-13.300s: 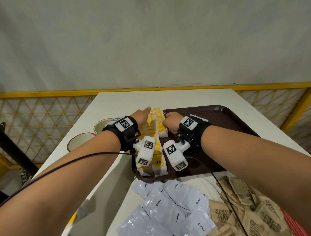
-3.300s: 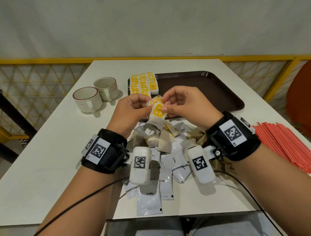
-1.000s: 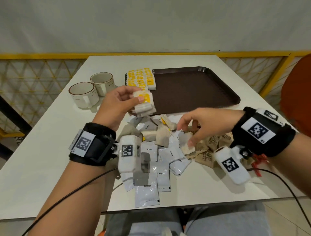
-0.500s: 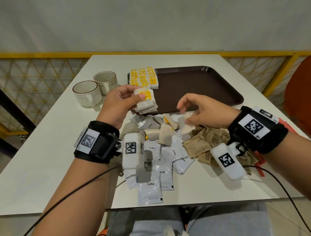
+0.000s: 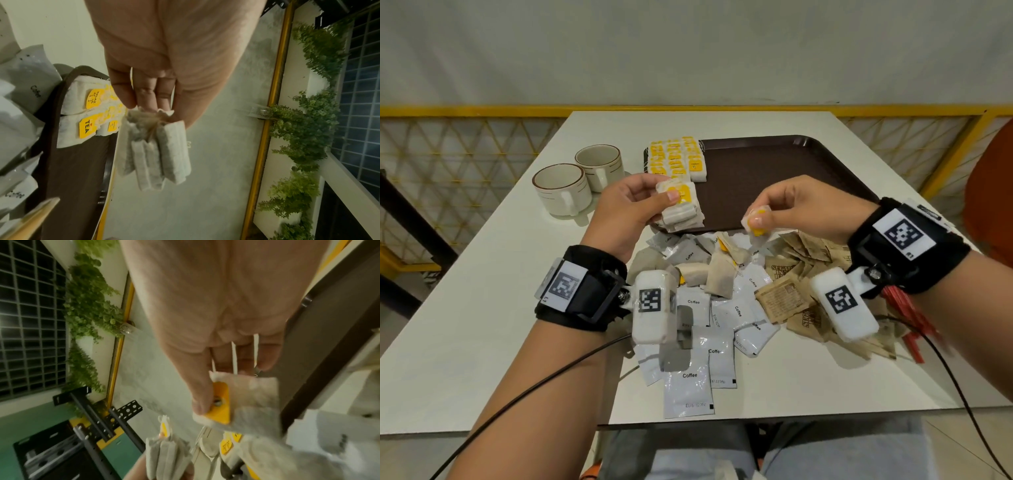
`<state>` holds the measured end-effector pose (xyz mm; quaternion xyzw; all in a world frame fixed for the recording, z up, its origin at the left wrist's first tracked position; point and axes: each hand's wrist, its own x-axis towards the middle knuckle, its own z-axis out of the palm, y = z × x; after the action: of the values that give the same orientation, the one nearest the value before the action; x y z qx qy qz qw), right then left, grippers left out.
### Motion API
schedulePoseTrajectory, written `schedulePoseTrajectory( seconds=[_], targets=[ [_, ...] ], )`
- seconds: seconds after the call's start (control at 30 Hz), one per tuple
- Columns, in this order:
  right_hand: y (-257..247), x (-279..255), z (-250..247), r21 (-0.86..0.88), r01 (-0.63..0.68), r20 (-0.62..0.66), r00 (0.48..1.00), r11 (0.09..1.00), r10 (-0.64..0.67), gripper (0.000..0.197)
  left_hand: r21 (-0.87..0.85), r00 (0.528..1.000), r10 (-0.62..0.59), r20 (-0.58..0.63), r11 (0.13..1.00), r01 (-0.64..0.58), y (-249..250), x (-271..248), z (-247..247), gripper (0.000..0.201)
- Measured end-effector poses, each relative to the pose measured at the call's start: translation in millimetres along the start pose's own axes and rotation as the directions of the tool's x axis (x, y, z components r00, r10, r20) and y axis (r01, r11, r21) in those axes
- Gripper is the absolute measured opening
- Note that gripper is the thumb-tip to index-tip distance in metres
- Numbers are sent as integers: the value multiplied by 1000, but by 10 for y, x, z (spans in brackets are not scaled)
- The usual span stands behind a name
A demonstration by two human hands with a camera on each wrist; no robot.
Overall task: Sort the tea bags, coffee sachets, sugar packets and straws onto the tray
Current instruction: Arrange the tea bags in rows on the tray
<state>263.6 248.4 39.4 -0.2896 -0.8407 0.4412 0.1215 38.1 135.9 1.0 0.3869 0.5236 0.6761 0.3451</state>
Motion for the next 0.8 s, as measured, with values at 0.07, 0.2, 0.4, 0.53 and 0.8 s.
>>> schedulePoseTrajectory(
  seconds=[0.07, 0.2, 0.4, 0.53, 0.8],
  targets=[
    [-11, 57, -11, -23, -62, 83, 994, 998, 64, 11, -2, 1000, -5, 3, 1000, 5, -3, 0, 0, 18],
    [-66, 164, 178, -156, -50, 93, 993, 987, 65, 1, 6, 1000, -12, 8, 1000, 12, -18, 1, 4, 20],
    [-68, 283, 372, -199, -5, 29, 1000, 980, 11, 13, 42, 1000, -7, 7, 999, 6, -34, 4, -2, 20],
    [-141, 290, 344, -308, 64, 138, 990, 949, -22, 29, 57, 1000, -2, -1, 998, 2, -36, 8, -9, 20],
    [-129, 364, 369, -639, 90, 308, 940, 764, 146, 57, 77, 1000, -1, -6, 997, 2, -35, 3, -1, 19]
  ],
)
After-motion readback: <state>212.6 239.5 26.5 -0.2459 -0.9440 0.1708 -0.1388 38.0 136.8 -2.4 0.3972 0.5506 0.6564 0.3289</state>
